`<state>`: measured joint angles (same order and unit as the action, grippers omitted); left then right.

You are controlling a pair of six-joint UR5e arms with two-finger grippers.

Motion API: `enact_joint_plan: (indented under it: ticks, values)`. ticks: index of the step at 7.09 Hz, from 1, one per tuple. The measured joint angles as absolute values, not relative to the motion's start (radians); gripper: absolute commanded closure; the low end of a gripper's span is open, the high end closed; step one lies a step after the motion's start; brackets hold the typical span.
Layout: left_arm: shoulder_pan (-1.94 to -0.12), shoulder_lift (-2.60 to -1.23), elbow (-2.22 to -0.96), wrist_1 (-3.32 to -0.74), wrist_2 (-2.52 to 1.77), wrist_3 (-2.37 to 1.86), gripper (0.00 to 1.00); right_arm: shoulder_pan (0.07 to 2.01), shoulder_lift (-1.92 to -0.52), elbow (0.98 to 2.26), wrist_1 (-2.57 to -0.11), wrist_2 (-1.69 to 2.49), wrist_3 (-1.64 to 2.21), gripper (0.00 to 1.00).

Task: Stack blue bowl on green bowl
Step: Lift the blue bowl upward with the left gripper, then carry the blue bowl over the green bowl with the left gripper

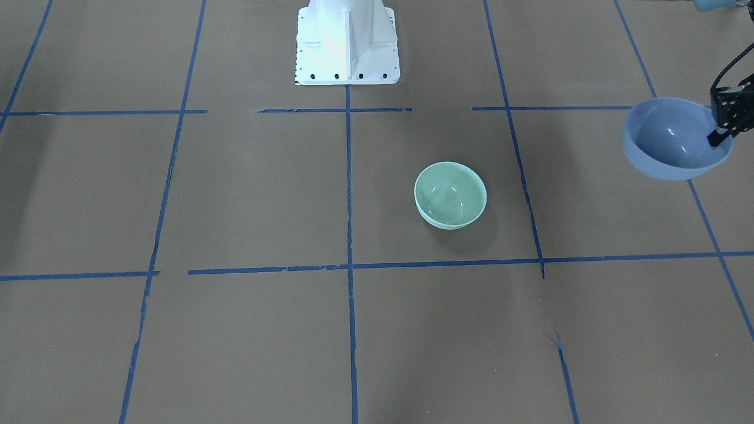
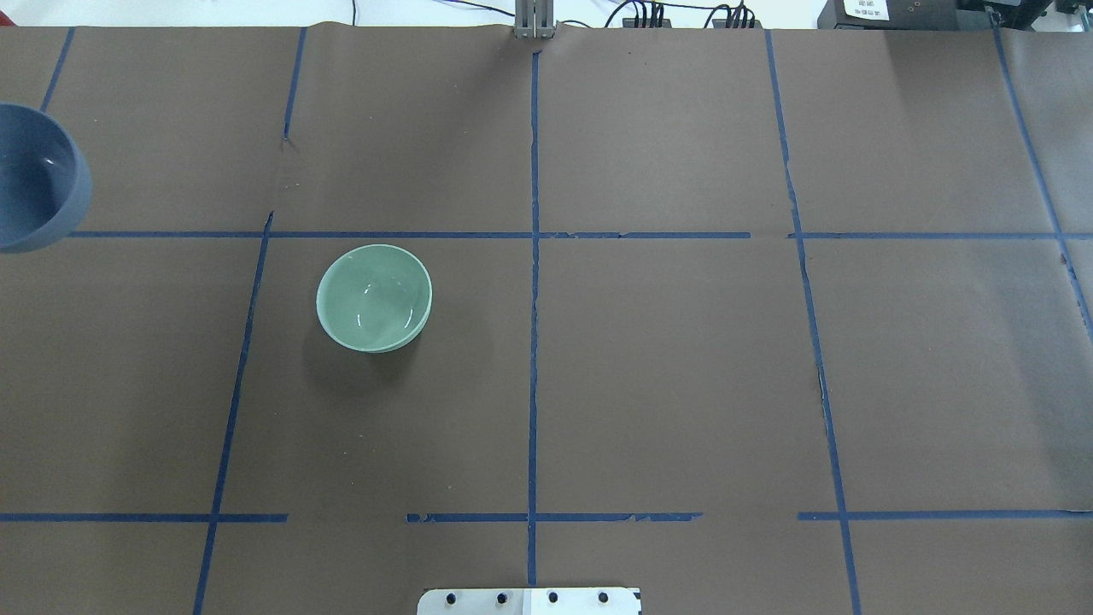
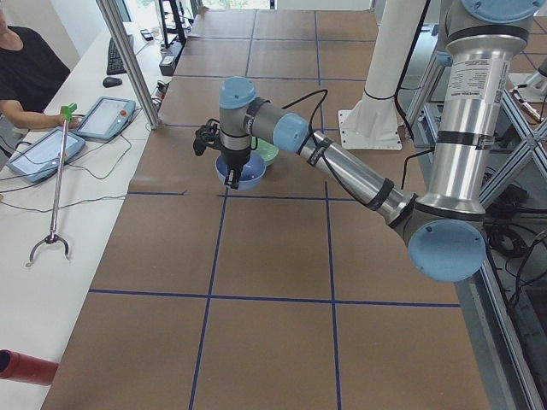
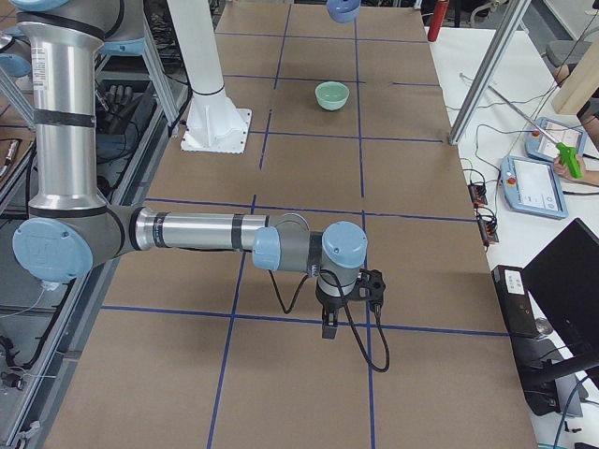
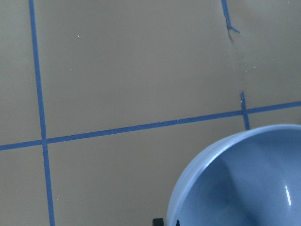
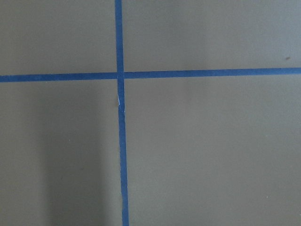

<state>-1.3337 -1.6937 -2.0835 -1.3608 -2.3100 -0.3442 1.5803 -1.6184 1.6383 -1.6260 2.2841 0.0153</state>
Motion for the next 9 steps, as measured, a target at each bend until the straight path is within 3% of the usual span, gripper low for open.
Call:
enact_joint_plan:
  ticks: [5, 9]
  values:
    - [-1.002, -1.904, -2.135, -1.376, -2.363, -0.913, 1.0, 1.581, -1.618, 1.638, -1.626, 2.284, 0.015, 0.0]
    - [-0.84, -1.924, -1.918, -1.728, -2.255, -1.152, 1.0, 1.58, -1.618, 1.638, -1.626, 2.284, 0.015, 0.0]
